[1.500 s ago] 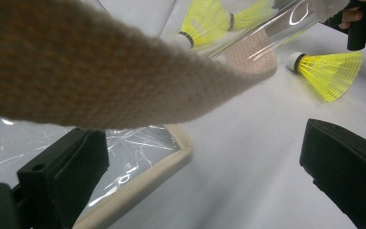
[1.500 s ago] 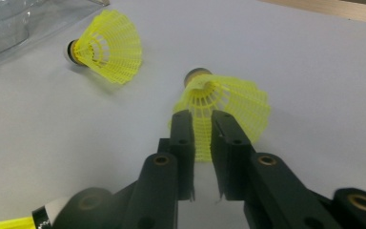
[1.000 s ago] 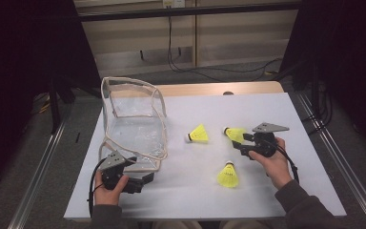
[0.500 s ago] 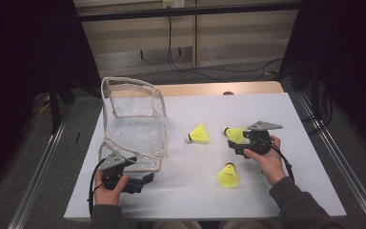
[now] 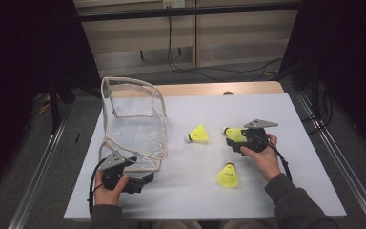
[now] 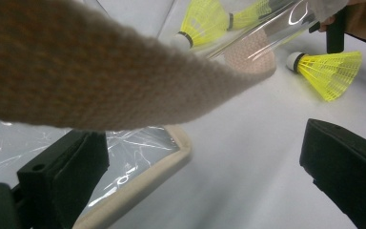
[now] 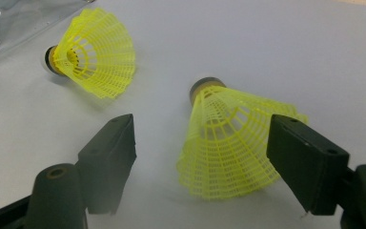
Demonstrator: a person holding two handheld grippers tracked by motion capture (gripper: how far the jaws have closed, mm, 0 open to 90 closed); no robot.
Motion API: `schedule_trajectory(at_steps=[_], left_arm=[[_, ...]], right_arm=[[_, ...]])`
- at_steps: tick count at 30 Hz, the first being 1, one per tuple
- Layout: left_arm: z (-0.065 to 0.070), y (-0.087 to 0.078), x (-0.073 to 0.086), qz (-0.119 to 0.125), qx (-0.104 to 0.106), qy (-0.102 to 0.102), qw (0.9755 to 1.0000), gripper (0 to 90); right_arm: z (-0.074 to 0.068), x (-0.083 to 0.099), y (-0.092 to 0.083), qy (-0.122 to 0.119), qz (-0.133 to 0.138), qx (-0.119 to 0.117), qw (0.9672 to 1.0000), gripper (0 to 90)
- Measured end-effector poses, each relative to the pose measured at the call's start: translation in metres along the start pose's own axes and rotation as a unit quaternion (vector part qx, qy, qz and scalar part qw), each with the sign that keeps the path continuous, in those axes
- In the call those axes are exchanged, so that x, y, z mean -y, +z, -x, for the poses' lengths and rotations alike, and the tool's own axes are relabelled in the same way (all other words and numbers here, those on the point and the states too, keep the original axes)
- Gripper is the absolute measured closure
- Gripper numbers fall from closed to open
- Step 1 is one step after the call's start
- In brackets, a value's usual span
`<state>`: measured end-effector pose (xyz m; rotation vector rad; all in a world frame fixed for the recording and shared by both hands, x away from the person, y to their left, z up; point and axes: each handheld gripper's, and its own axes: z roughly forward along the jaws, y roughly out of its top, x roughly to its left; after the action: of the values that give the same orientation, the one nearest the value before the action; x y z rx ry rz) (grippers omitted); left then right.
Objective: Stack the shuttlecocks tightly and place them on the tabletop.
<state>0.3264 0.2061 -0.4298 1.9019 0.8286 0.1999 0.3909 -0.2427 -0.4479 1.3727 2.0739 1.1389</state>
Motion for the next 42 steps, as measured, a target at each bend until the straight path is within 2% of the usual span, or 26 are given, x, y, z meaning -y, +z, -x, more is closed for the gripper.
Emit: schedule_trajectory(at_steps=[9, 19, 24, 34, 42], left_arm=[[0.000, 0.000, 0.000, 0.000, 0.000, -0.001, 1.0000, 2.4], [0.000, 0.000, 0.000, 0.001, 0.001, 0.000, 1.0000, 2.4], [0.000, 0.000, 0.000, 0.001, 0.001, -0.001, 1.0000, 2.4], [0.000, 0.000, 0.000, 0.001, 0.002, 0.000, 1.0000, 2.4], [0.000, 0.000, 0.000, 0.001, 0.001, -0.001, 1.0000, 2.4]], right_arm=[[0.001, 0.000, 0.003, 0.000, -0.005, -0.003, 1.0000, 44.6], [0.000, -0.003, 0.007, -0.008, -0.010, 0.000, 0.9999, 61.6], [-0.003, -0.004, 0.010, -0.016, -0.015, 0.002, 0.9998, 65.9], [-0.003, -0.005, 0.012, -0.010, -0.018, -0.002, 0.9998, 78.1], [-0.001, -0.004, 0.013, -0.005, -0.020, -0.006, 0.9998, 83.7]])
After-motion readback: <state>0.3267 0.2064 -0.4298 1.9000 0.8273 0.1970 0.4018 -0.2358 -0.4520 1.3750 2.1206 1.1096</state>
